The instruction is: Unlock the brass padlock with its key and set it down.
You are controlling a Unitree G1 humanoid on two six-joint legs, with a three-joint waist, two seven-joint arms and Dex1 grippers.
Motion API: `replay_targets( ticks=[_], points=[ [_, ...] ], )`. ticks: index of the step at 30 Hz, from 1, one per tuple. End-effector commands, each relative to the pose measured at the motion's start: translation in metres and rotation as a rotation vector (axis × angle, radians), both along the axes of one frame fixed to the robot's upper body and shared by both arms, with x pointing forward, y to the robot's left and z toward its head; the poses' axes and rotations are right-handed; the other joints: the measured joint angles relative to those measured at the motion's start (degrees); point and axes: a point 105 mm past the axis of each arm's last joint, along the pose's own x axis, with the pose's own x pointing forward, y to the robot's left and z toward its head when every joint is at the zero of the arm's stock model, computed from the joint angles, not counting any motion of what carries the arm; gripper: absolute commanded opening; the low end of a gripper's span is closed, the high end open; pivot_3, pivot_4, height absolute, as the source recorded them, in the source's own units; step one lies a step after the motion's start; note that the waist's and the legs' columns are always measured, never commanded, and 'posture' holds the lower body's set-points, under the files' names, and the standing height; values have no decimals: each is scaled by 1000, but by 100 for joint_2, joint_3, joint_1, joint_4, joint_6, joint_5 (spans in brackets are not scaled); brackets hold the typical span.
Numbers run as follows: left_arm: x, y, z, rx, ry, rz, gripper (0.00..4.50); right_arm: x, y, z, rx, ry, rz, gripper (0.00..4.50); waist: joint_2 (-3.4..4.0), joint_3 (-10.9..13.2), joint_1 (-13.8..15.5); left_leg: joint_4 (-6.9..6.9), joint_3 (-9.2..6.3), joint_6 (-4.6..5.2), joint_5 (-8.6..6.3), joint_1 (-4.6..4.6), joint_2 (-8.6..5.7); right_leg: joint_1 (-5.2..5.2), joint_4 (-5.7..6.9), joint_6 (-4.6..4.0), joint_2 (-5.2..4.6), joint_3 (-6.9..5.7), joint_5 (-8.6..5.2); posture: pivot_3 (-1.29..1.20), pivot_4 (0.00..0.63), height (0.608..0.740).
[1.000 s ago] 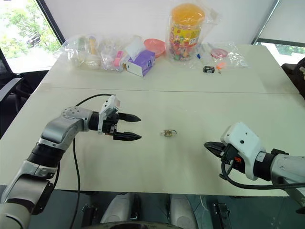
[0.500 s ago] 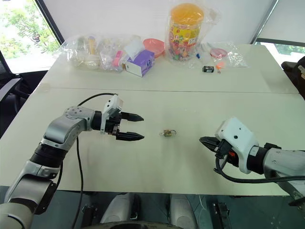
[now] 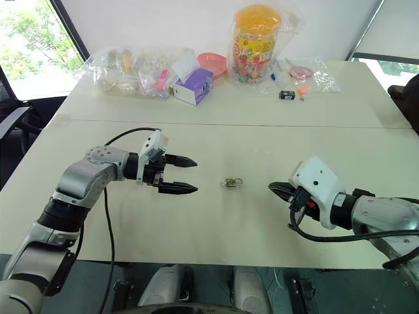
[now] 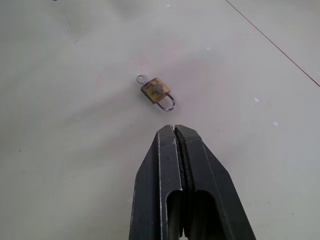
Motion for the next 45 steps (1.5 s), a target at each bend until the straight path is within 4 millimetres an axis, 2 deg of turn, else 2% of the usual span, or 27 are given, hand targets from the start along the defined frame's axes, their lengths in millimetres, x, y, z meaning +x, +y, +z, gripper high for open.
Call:
replay_targets(
  ticks=[1, 2, 3, 7, 8, 10, 12, 15, 19, 22, 31, 34, 39, 40, 43, 45],
  points=[
    [2, 0, 12, -22, -52, 11, 4391, 8, 2, 6, -12, -46, 34, 0, 0, 0, -1, 0, 0, 0, 0, 0, 0, 0, 0, 0, 0, 0, 0, 0, 150, 740],
    [1, -1, 11, -27, -49, 9, 4500, 12, 4, 4, -4, -41, 50, 525, 0, 0, -5, 1, 0, 0, 0, 0, 0, 0, 0, 0, 0, 0, 0, 0, 150, 740],
    [0, -3, 10, -29, -46, 5, 4500, 15, 6, 3, -5, -37, 71, 910, 1, 0, -11, 2, 1, 0, 0, 0, 0, 0, 1, 0, 0, 0, 0, 0, 150, 740],
    [-4, -5, 1, 0, -49, -14, 4500, 32, 10, -3, -56, -48, 122, 2999, 1, -1, -29, 1, 1, 0, 0, 2, 1, 0, 4, 0, 2, 0, 0, 0, 150, 740],
    [-5, -6, -1, 4, -52, -16, 4500, 38, 14, -5, -36, -32, 148, 3586, 2, 0, -26, 2, 2, 0, 0, 3, 1, 0, 4, 0, 2, 0, 0, 0, 150, 740],
    [-6, -8, -3, 6, -57, -20, 4500, 46, 22, -9, -14, 6, 196, 4465, 1, 0, -38, 3, 2, -1, 0, 4, 1, -1, 6, 0, 1, 0, 0, 0, 150, 740],
    [-7, -9, -4, 10, -66, -26, 4500, 55, 27, -16, -41, 21, 235, 4465, 2, 0, -35, 2, 2, -1, 0, 4, 2, -1, 6, 0, 1, 0, 0, 0, 150, 740],
    [-7, -8, -5, 28, -90, -22, 4500, 69, 43, -19, 42, 63, 288, 4465, 2, 0, -30, 2, 2, -1, 0, 2, 3, -2, 6, 0, 1, 0, 0, 0, 150, 740],
    [-7, -7, -5, 25, -96, -8, 4500, 78, 48, -33, 10, 100, 339, 4465, 3, 0, -3, 2, 3, -1, 1, 1, 3, -5, 8, 0, -2, -1, 0, 0, 150, 740],
    [-6, -6, -5, 27, -109, 9, 4500, 89, 57, -46, 61, 135, 333, 4465, 2, 0, -8, 4, 6, -1, 1, 0, 1, -5, 8, 0, -7, -1, 1, 0, 150, 740],
    [-8, -5, -4, 19, -111, 36, 4500, 94, 62, -83, 13, 174, 349, 4465, 4, -1, -25, 4, 13, -1, 1, 2, 0, -8, 15, 1, -13, 0, 1, 0, 150, 740],
    [-8, -4, -3, 16, -112, 45, 4500, 97, 65, -90, -4, 153, 346, 3633, 5, -2, -79, 4, 15, -2, 1, 8, 3, -8, 20, 1, -11, 0, 1, 0, 150, 740],
    [-8, -4, -4, 17, -109, 48, 4500, 96, 63, -96, -36, 141, 362, 968, 6, -2, -134, 3, 15, -2, 1, 9, 5, -8, 22, 1, -11, 0, 1, 0, 150, 740],
    [-8, -3, -4, 16, -103, 48, 4500, 97, 63, -96, -42, 132, 358, 716, 6, -2, -132, 3, 14, -3, 2, 10, 5, -8, 24, 1, -12, 0, 1, 0, 150, 740],
    [-8, -2, -3, 1, -75, 55, 4500, 98, 60, -97, -86, 93, 359, 728, 6, -2, -131, 3, 15, -3, 2, 11, 5, -7, 24, 1, -12, 0, 1, 0, 150, 740],
    [-4, -2, 0, -31, -42, 71, 4500, 108, 57, -83, -239, -154, 364, 728, 6, -2, -132, 4, 15, -3, 2, 11, 5, -7, 24, 1, -12, 0, 1, 0, 150, 740]
  ],
)
